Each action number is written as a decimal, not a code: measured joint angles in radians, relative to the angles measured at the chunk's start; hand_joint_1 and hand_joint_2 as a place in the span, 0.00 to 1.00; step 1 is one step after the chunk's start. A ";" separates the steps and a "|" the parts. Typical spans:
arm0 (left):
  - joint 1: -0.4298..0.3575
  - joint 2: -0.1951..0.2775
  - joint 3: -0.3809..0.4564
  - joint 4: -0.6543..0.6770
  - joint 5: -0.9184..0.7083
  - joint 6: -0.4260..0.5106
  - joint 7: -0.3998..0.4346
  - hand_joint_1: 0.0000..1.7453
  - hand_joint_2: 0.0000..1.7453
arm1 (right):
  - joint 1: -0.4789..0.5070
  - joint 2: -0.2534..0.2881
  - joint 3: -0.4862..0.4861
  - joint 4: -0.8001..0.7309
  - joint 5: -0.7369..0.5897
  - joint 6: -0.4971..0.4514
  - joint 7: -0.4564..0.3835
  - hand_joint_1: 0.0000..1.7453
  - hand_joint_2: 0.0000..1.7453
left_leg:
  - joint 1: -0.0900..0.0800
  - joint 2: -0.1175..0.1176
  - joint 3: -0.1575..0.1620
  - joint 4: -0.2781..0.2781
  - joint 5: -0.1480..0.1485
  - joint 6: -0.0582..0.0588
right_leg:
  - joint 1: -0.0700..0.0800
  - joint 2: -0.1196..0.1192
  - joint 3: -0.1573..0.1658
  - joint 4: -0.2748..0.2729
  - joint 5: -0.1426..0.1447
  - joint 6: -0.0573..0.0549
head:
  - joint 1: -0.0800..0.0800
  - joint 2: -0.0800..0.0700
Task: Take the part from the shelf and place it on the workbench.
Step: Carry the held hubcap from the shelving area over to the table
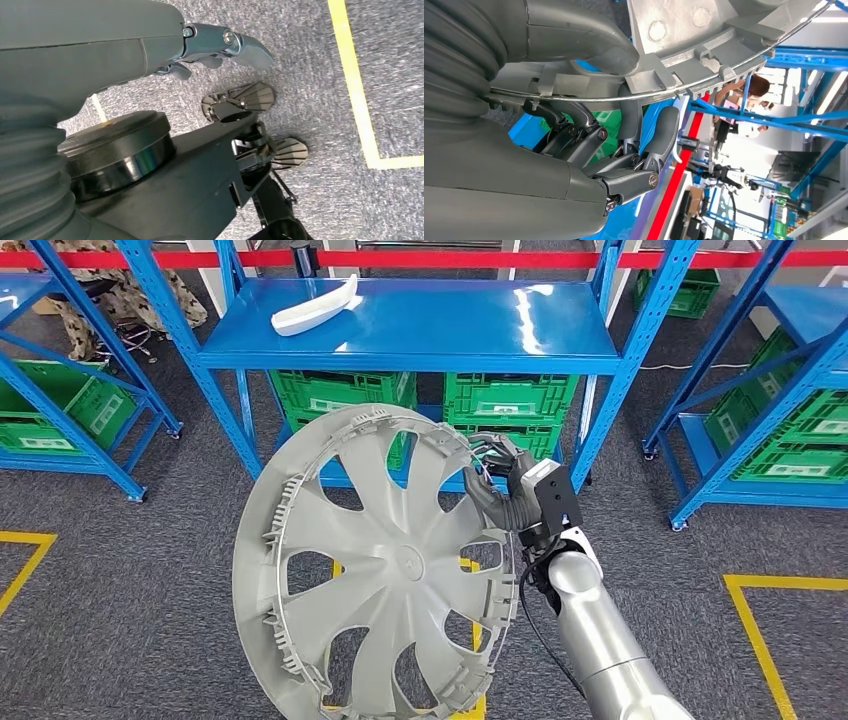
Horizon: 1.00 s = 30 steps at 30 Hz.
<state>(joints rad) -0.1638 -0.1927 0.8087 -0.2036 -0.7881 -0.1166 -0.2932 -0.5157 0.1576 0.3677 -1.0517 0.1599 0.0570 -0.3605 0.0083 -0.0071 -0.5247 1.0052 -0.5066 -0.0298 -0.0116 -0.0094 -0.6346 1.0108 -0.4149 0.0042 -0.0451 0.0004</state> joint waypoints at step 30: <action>-0.013 0.009 0.009 -0.003 0.027 0.000 -0.019 0.00 1.00 | -0.007 0.015 -0.003 -0.071 0.033 0.017 0.024 1.00 1.00 | -0.006 0.002 0.037 -0.007 -0.041 0.007 | 0.008 -0.004 -0.041 0.006 0.033 -0.009 | 0.001 0.000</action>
<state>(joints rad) -0.1769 -0.1835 0.8175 -0.2068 -0.7616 -0.1164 -0.3122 -0.5226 0.1731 0.3644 -1.1223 0.1934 0.0742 -0.3366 0.0023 -0.0046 -0.4881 0.9985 -0.5475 -0.0224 -0.0037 -0.0135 -0.6751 1.0168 -0.3822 -0.0053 -0.0439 0.0004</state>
